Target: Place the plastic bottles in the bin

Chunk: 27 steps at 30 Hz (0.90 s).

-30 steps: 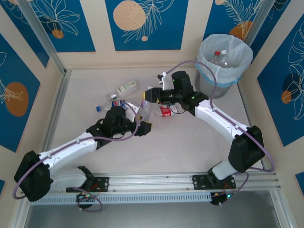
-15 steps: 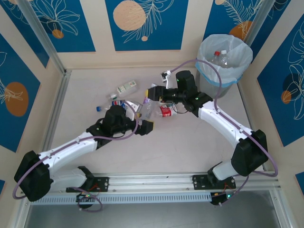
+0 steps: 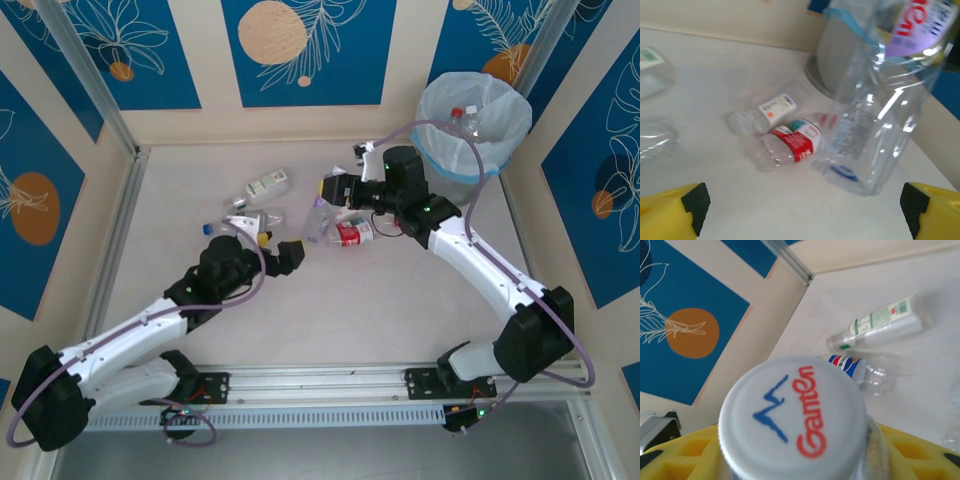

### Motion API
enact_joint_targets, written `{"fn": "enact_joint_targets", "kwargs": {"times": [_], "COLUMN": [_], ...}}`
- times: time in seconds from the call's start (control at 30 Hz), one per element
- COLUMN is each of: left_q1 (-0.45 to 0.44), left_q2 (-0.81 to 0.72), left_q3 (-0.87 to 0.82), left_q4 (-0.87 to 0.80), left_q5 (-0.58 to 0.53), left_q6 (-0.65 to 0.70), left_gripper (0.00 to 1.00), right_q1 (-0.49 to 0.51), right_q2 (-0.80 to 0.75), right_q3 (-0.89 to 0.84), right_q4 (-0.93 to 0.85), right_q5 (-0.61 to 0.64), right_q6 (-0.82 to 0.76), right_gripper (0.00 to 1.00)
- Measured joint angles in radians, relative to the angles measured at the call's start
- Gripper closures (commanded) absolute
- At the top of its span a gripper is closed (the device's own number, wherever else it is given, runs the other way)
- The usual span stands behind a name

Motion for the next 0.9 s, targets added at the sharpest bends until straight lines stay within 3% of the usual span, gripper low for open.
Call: {"fn": "enact_joint_targets", "kwargs": {"times": [0.27,0.53,0.7,0.9], "left_q1": [0.001,0.003,0.003,0.003], "left_q2": [0.002,0.046,0.064,0.093], "left_q3": [0.003,0.004,0.004,0.004], "left_q4": [-0.208,-0.378,-0.425,-0.428], "left_q5": [-0.270,-0.396,-0.414,-0.414], "left_q6": [-0.146,-0.282,-0.328,-0.343], "left_gripper": [0.01,0.01,0.01,0.01], "right_q1": [-0.007,-0.045,-0.186,-0.398], "right_q2": [-0.039,-0.039,-0.018,0.086], "right_q3": [0.040,0.224,0.313,0.408], "right_q4": [-0.029,-0.093,-0.083,0.003], "right_q5": [0.123,0.270,0.299,0.297], "right_q6": [-0.117,-0.319,-0.382,-0.306], "right_gripper": [0.67,0.66,0.67,0.68]}}
